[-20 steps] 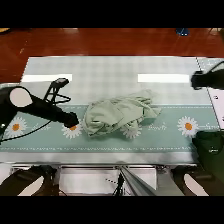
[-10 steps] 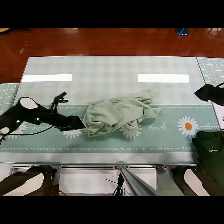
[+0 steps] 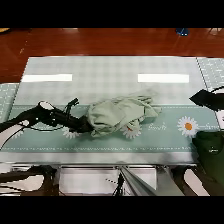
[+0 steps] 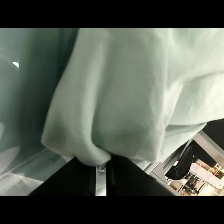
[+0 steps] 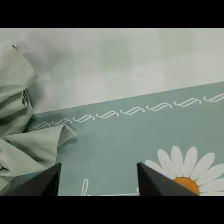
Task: Fold the shirts.
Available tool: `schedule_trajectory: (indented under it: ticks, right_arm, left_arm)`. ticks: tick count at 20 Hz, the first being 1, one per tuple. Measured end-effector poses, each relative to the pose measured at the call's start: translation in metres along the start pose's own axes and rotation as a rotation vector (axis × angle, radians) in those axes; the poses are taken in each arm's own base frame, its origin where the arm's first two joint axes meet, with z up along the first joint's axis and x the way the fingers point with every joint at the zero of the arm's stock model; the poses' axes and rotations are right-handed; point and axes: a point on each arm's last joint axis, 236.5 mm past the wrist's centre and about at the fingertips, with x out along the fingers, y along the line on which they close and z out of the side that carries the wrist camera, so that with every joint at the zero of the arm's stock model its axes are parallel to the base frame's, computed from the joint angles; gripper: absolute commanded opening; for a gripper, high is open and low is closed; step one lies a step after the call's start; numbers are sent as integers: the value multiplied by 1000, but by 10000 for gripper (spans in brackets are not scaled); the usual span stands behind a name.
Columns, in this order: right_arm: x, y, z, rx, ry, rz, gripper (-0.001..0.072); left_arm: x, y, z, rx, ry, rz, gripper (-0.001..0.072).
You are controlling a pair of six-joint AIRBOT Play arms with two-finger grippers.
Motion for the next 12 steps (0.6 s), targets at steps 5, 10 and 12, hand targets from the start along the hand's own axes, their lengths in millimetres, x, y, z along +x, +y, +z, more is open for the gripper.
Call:
schedule_trajectory:
  ticks: [5, 10, 12]
  right_arm:
    - [29, 17, -31, 96, 51, 110, 552]
    - [64, 34, -60, 266, 72, 235, 551]
    - [77, 38, -69, 318, 98, 271, 552]
  left_arm:
    - [-4, -10, -3, 40, 6, -35, 88]
    - [-13, -23, -8, 87, 12, -65, 82]
    - [-15, -27, -9, 101, 10, -70, 81]
